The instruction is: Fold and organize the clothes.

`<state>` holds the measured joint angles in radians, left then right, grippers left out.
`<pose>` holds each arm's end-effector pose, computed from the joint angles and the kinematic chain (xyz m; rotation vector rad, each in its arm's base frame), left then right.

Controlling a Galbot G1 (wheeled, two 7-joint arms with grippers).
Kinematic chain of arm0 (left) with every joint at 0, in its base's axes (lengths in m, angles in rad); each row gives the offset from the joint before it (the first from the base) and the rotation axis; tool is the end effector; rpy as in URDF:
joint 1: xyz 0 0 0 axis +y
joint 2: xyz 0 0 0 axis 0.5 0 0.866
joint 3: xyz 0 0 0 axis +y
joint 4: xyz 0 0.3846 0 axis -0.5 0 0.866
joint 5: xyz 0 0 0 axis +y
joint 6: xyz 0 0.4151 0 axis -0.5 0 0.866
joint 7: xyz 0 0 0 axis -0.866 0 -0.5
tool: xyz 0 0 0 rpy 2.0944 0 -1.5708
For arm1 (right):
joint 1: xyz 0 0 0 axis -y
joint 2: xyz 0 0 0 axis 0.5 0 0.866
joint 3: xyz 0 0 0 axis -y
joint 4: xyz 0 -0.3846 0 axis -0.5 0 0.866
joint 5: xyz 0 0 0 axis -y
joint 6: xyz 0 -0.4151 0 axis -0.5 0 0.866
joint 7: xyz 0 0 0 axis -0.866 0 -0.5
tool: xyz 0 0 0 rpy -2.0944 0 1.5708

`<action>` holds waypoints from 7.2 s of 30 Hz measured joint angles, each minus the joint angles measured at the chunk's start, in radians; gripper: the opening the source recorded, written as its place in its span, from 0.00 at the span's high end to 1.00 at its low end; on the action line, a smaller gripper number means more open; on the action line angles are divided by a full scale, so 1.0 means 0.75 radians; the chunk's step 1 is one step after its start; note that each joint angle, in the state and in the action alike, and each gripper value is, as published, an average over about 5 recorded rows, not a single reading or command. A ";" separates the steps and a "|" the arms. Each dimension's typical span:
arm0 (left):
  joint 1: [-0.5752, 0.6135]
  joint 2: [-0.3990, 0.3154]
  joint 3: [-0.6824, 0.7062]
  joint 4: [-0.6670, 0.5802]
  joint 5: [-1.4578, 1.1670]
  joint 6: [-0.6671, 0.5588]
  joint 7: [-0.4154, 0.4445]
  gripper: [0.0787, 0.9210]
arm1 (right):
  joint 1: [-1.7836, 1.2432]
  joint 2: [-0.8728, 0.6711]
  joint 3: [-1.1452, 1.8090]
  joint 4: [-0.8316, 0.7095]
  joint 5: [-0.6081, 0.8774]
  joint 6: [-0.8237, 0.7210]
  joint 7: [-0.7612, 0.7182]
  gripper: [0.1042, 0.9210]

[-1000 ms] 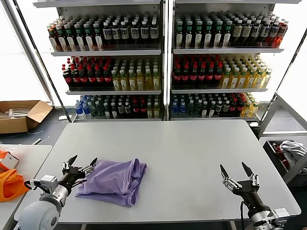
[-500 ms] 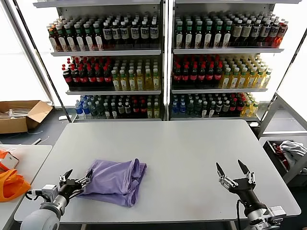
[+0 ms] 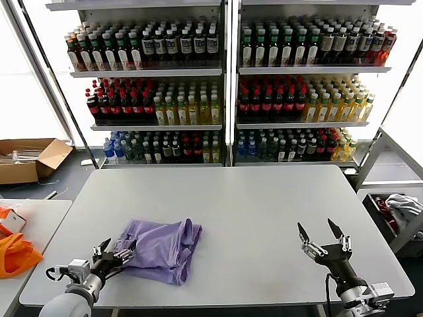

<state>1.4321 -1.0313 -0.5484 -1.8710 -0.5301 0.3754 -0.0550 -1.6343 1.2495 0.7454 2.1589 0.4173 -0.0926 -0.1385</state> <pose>0.2850 0.1430 -0.3524 -0.1068 -2.6518 -0.0351 0.2127 -0.1208 -0.2885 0.2189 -3.0797 -0.0505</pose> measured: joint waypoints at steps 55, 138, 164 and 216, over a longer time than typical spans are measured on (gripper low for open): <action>-0.005 0.365 -0.421 -0.096 -0.103 0.038 0.090 0.96 | -0.015 0.005 -0.023 -0.002 0.009 0.024 -0.003 0.12; -0.326 0.056 0.231 -0.335 -0.548 -0.186 -0.068 0.12 | 0.632 -0.042 -0.728 -0.320 0.751 -0.561 0.566 0.97; -0.327 0.036 0.236 -0.332 -0.532 -0.190 -0.078 0.12 | 0.648 -0.151 -0.464 -0.331 0.272 -0.481 0.432 0.42; -0.151 -0.040 0.114 -0.367 -0.279 -0.223 0.005 0.12 | 0.371 -0.043 -0.314 -0.071 -0.087 -0.100 0.283 0.12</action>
<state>1.3190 -1.0613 -0.4632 -2.1464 -0.7397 0.2085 -0.0509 -1.3562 1.2172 0.5102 2.1059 0.3523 -0.1672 0.0736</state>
